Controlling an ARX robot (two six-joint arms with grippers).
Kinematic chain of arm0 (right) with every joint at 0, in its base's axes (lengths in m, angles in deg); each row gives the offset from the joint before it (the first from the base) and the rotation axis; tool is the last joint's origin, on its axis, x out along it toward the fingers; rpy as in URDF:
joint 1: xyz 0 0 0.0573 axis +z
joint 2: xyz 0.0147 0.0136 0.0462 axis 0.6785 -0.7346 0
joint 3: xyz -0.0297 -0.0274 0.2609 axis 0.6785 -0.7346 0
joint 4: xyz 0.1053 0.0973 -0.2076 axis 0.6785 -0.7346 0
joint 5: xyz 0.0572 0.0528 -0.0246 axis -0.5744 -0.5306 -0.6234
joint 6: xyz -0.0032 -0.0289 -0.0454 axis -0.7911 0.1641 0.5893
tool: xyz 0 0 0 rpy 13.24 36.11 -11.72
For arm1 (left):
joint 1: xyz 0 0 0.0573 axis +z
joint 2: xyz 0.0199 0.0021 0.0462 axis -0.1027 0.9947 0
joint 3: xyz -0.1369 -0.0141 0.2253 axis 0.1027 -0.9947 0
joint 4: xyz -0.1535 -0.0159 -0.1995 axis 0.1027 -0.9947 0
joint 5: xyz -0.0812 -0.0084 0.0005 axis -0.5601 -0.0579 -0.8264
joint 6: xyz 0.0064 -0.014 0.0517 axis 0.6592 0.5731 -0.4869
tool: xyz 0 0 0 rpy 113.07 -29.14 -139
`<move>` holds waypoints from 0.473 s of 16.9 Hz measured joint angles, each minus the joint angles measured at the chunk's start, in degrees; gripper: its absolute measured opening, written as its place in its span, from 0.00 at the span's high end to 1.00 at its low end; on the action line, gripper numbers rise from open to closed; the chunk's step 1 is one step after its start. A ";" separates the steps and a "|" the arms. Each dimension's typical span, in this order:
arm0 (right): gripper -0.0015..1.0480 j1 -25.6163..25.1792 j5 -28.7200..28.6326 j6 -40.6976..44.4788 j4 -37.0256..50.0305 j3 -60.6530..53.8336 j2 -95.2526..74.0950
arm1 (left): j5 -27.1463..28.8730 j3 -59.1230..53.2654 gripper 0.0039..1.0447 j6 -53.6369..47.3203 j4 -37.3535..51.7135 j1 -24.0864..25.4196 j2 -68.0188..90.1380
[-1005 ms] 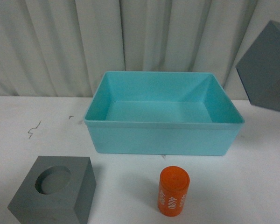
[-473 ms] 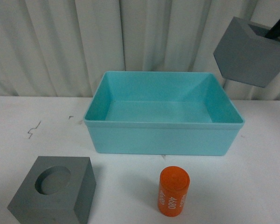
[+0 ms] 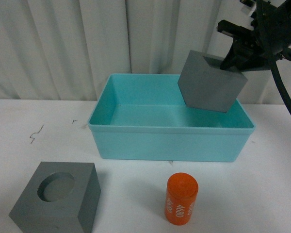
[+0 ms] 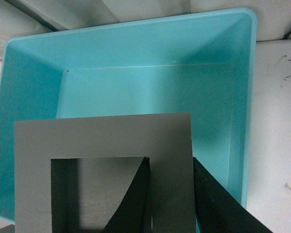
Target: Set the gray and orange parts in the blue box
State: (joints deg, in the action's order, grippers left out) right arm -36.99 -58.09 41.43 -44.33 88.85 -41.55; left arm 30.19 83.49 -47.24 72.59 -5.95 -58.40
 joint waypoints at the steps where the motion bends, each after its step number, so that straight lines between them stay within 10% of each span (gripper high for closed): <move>1: 0.82 0.28 0.20 0.02 -0.13 0.70 -0.96 | 0.00 0.00 0.06 0.00 -0.02 0.00 0.00; 8: 0.82 2.69 2.08 -0.52 2.25 0.04 -5.57 | -0.02 0.00 0.06 0.00 -0.02 0.00 0.00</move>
State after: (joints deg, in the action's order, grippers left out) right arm -34.30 -56.01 40.91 -42.07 88.89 -47.13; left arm 30.16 83.49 -47.24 72.57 -5.95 -58.40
